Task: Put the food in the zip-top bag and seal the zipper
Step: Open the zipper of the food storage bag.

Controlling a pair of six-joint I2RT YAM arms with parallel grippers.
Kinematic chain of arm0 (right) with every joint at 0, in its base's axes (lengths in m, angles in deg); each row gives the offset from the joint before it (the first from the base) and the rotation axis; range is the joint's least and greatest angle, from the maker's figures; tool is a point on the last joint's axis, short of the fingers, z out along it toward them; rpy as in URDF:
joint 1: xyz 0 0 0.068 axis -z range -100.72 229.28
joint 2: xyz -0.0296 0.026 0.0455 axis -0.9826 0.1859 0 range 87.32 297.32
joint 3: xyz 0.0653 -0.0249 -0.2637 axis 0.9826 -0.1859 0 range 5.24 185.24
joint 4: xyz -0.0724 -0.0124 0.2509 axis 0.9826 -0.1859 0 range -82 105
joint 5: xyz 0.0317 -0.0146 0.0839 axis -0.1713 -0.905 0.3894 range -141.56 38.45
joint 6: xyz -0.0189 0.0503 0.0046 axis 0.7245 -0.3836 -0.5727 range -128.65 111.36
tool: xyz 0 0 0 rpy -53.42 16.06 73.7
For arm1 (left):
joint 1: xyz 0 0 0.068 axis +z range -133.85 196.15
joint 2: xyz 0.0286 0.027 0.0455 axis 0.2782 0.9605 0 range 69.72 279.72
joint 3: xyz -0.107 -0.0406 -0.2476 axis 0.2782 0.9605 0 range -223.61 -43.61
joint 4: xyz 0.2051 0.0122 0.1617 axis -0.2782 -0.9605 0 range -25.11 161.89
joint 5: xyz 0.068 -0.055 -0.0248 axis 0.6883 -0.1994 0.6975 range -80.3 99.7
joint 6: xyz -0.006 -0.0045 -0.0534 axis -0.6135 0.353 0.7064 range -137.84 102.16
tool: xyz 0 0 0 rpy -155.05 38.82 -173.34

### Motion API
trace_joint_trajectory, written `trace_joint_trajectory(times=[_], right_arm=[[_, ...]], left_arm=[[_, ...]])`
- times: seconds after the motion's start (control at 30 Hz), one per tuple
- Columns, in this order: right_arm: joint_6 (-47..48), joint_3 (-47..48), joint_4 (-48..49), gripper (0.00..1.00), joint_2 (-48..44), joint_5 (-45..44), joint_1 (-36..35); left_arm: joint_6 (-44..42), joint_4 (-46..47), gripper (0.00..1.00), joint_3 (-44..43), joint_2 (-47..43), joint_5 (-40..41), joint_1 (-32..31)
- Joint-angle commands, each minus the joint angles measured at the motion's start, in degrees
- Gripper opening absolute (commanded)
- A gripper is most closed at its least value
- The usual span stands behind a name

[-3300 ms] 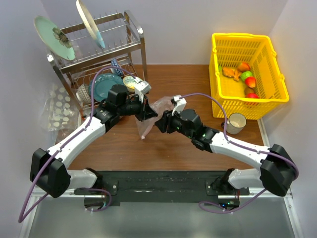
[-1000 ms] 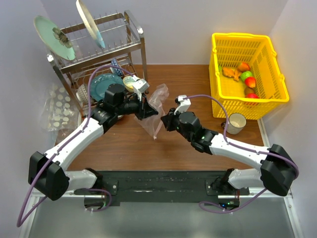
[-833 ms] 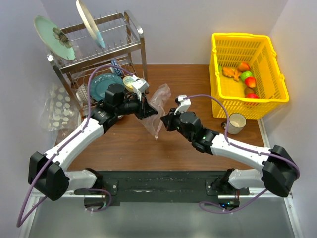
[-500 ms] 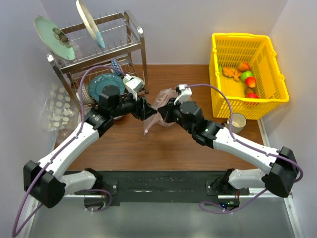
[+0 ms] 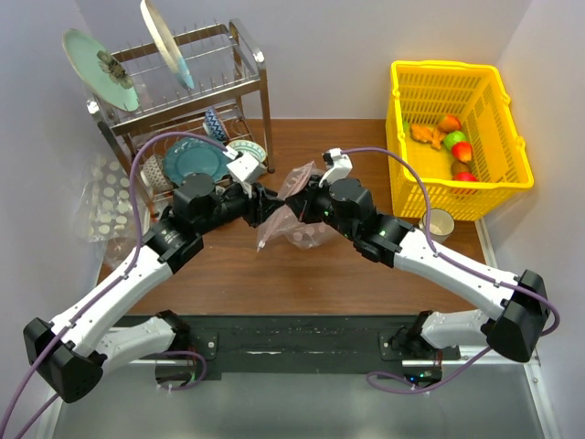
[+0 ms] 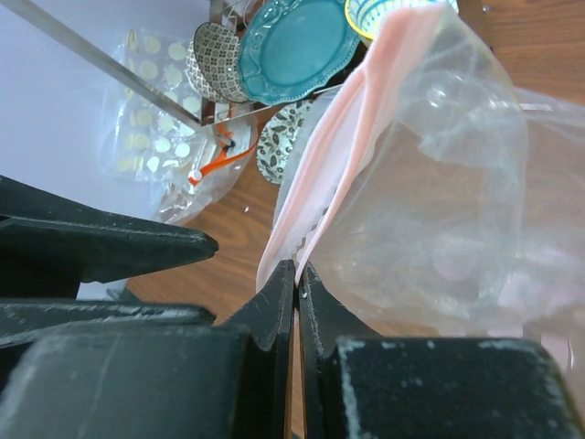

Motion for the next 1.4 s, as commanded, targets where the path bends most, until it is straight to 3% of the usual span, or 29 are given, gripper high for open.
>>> trace_joint_trajectory(times=[0.0,0.63,0.77,0.83,0.93,1.37], right_arm=[[-1.93,1.19,0.50,0.02,-0.68,1.40,-0.22],[-3.95,2.07,-0.47,0.03,-3.14,3.16,-0.39],[-4.13,2.16,-1.43,0.03,-4.28,3.42,-0.30],[-4.13,2.16,-1.70,0.03,-4.98,3.68,-0.30],[-4.04,1.98,-3.36,0.03,-6.21,3.60,-0.30],[-0.61,-6.36,-16.89,0.03,-11.84,-8.88,-0.30]], left_arm=[[-2.56,1.28,0.34,-0.19,0.60,2.52,-0.86],[-4.76,-2.24,0.29,-2.12,4.56,3.48,-2.70],[-5.02,-3.03,0.20,-2.48,5.09,4.62,-2.79],[-5.11,-3.38,0.09,-2.74,5.35,5.06,-2.88],[-5.11,-4.00,0.00,-3.18,5.79,5.41,-2.79],[-3.27,-5.49,0.00,-4.23,6.49,7.08,-2.71]])
